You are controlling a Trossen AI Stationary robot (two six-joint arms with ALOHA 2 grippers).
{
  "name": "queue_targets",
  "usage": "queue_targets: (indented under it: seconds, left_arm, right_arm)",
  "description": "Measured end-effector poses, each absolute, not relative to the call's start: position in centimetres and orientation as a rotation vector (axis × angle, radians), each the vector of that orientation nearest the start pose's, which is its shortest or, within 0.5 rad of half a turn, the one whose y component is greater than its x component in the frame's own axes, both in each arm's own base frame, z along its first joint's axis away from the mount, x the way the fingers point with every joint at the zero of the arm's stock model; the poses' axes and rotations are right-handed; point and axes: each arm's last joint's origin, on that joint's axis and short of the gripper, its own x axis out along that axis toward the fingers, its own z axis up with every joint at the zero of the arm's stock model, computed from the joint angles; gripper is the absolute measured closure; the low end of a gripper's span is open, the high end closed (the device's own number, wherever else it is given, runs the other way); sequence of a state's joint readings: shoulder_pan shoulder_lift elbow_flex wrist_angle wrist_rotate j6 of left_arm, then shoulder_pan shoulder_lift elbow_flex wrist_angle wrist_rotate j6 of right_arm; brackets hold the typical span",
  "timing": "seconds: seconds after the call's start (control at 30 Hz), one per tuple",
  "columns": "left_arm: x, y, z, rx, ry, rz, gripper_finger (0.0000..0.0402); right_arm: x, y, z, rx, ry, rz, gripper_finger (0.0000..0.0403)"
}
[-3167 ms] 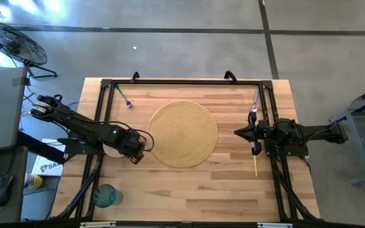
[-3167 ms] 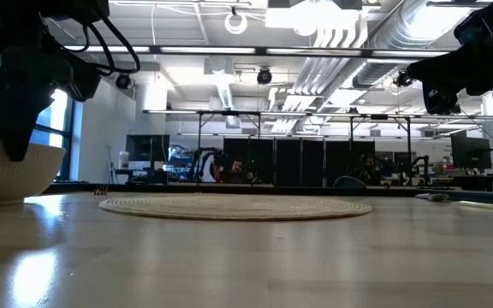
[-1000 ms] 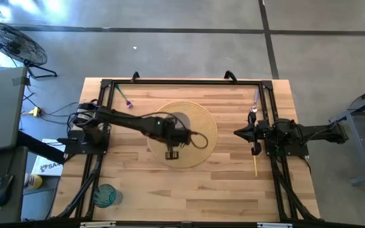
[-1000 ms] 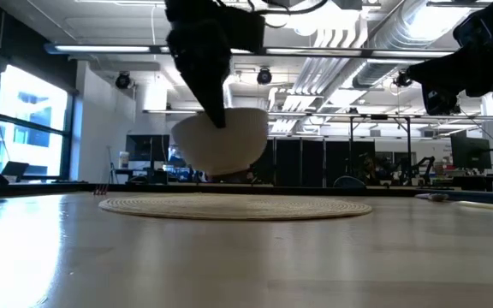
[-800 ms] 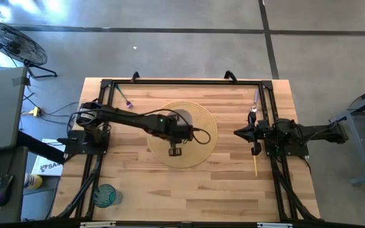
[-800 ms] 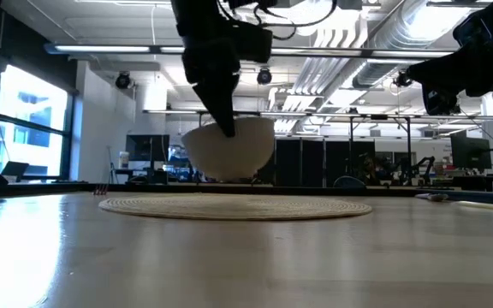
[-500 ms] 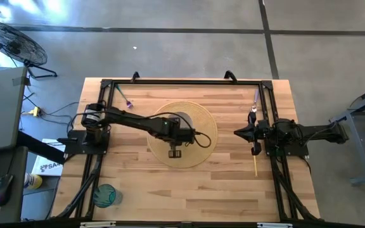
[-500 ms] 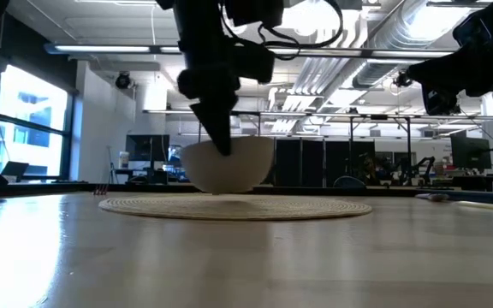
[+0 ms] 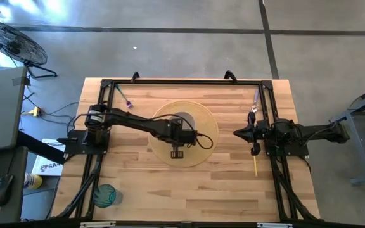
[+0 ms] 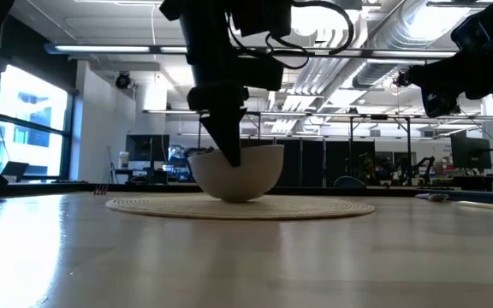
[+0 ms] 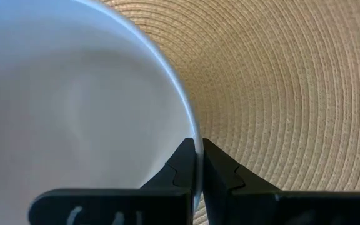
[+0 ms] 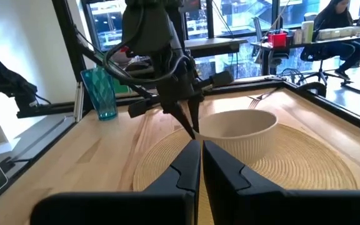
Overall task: Pick & Place Utensil
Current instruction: Put the white bowl on the brown placemat, then put the blue cup on the brown placemat to the top right of the white bowl
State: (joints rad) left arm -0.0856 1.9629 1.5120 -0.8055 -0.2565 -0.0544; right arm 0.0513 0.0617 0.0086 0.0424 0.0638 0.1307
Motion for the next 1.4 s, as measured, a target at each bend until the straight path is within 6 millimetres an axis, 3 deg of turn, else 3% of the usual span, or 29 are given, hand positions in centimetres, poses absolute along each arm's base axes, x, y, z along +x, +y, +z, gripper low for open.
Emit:
queue_targets:
  seconds: [0.5,0.93,1.2,1.4]
  left_arm:
    - [39.7,-2.7,20.7,0.16,1.229,0.18,0.039]
    - [39.6,-2.6,21.0,0.13,1.218,0.233,0.0282]
    - [37.3,-2.3,26.3,0.096,1.102,0.264,0.0226]
    - [33.2,-2.4,31.3,-0.022,1.053,0.256,0.022]
  right_arm:
    - [10.1,0.3,16.6,0.13,0.01,-0.013,0.0391]
    - [10.1,0.3,16.6,0.13,0.01,-0.013,0.0391]
    - [10.1,0.3,16.6,0.13,0.009,-0.013,0.0391]
    - [10.1,0.3,16.6,0.13,0.011,-0.013,0.0391]
